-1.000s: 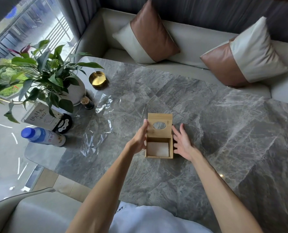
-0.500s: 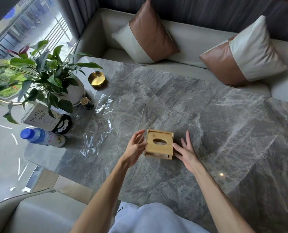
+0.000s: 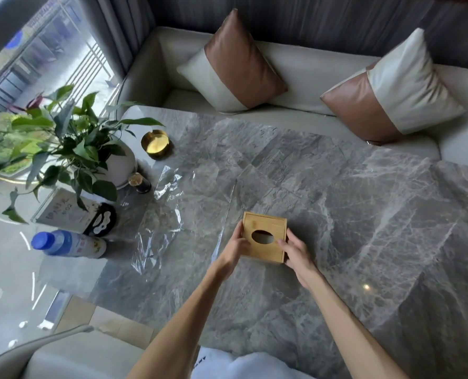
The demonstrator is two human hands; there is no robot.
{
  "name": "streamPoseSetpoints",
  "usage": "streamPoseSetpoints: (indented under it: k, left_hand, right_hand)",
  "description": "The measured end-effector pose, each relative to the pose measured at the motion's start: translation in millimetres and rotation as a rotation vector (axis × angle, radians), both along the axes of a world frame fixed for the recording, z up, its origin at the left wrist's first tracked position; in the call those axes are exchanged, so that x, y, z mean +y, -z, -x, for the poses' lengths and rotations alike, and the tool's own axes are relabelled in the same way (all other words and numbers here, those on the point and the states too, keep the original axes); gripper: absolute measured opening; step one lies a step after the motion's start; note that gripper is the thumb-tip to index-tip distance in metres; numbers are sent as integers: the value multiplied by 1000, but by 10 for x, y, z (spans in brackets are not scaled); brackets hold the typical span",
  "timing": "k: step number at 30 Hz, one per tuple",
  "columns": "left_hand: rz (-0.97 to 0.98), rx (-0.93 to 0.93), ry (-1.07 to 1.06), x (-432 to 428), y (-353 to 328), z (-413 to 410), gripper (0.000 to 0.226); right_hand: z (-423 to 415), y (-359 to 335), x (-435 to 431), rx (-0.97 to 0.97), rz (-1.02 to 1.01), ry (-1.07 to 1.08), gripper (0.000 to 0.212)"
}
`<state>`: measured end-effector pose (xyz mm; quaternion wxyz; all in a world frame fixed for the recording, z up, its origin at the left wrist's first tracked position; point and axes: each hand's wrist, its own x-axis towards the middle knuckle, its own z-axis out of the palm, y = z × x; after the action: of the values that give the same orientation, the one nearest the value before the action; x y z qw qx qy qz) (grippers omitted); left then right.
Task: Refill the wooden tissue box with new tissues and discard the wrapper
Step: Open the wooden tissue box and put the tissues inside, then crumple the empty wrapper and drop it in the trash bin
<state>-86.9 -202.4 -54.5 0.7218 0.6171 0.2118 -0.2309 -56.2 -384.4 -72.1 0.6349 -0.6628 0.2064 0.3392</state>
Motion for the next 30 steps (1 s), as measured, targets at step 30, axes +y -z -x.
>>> streamPoseSetpoints:
  k: [30]
  left_hand:
    - [-838, 295, -302, 2437, 133, -376, 30]
  right_hand:
    - [-526, 67, 2366, -492, 894, -571, 28]
